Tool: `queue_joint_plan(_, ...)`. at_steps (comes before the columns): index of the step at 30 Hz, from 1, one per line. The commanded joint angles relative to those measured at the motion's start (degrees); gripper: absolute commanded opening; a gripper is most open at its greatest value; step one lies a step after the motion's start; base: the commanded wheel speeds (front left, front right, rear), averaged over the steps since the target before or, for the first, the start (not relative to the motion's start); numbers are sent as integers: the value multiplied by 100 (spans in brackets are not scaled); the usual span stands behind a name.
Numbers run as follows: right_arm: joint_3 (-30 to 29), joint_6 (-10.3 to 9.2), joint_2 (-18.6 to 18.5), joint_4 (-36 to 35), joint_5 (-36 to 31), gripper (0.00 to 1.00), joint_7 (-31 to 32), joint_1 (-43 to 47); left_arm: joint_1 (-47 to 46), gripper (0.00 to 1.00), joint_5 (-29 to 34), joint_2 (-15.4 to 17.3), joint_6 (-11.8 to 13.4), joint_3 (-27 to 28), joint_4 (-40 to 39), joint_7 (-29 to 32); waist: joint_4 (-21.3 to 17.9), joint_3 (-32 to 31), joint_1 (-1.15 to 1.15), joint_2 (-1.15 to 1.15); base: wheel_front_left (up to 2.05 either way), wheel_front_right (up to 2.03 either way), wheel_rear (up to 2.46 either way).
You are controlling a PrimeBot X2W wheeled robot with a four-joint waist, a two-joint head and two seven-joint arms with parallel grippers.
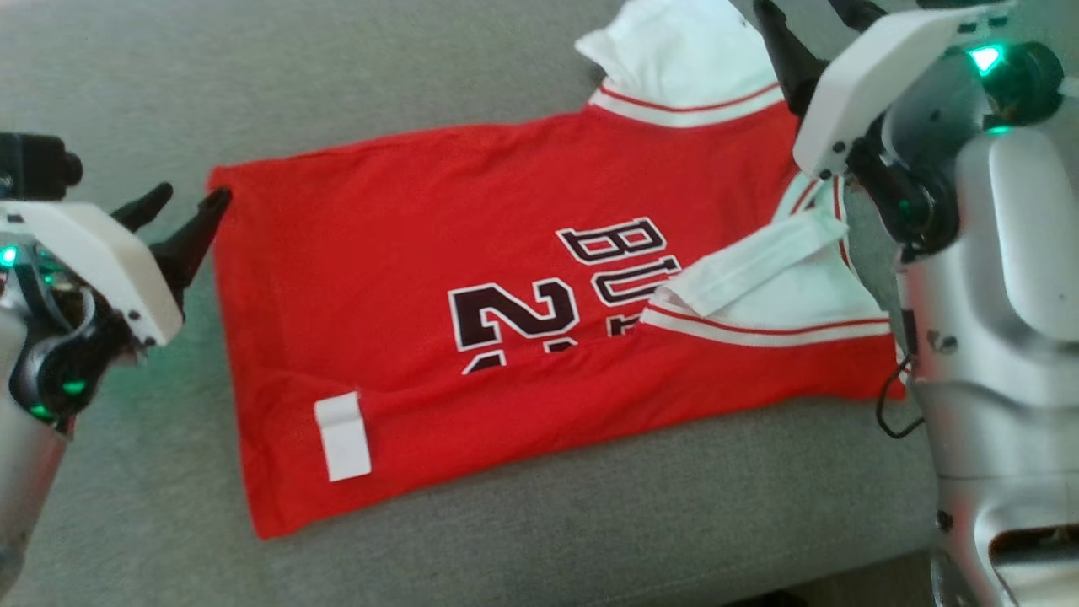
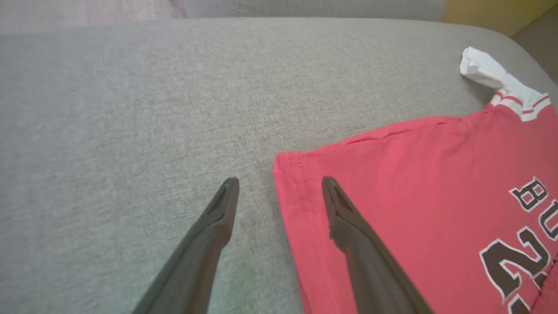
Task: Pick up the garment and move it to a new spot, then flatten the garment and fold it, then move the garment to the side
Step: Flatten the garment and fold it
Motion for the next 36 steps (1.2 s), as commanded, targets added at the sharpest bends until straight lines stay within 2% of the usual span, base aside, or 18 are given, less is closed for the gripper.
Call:
queue_joint_plan(1, 115, 39, 67, -85, 56, 100, -102, -174, -316, 100, -48, 277, -38, 239, -86, 25, -149, 202, -2, 0, 0, 0, 0)
queue_joint_plan(5, 151, 39, 76, 221, 97, 100, -324, -311, -456, 100, -1, 303, -52, 174, 76, 38, -190, 322, -2, 0, 0, 0, 0)
queue_joint_plan(11, 158, 39, 79, 490, 126, 100, -510, -424, -555, 100, 185, 272, 59, -1, 348, 186, -191, 397, -2, 0, 0, 0, 0)
queue_joint_plan(12, 153, 39, 76, 518, 127, 100, -518, -448, -564, 95, 188, 270, 77, -46, 366, 288, -183, 404, -2, 0, 0, 0, 0)
queue_joint_plan(13, 144, 39, 76, 541, 128, 100, -525, -477, -574, 18, 189, 275, 82, -91, 364, 393, -175, 409, -2, 0, 0, 0, 0)
queue_joint_plan(14, 130, 39, 68, 561, 124, 100, -530, -509, -586, 0, 187, 281, 99, -126, 361, 489, -162, 417, -2, 0, 0, 0, 0)
queue_joint_plan(22, 2, 39, -1, 949, 90, 100, -366, -994, -831, 0, 204, 109, 66, -182, 4, 437, 132, 661, -2, 0, 0, 0, 0)
queue_joint_plan(31, -293, 39, -452, 2314, -383, 100, -400, -1970, -1207, 0, 322, -393, -42, -482, -476, 42, 838, 1048, -2, 0, 0, 0, 0)
queue_joint_plan(36, -357, 39, -600, 2942, -581, 100, -271, -2310, -1356, 0, 329, -570, -72, -673, -599, -197, 1068, 1164, -2, 0, 0, 0, 0)
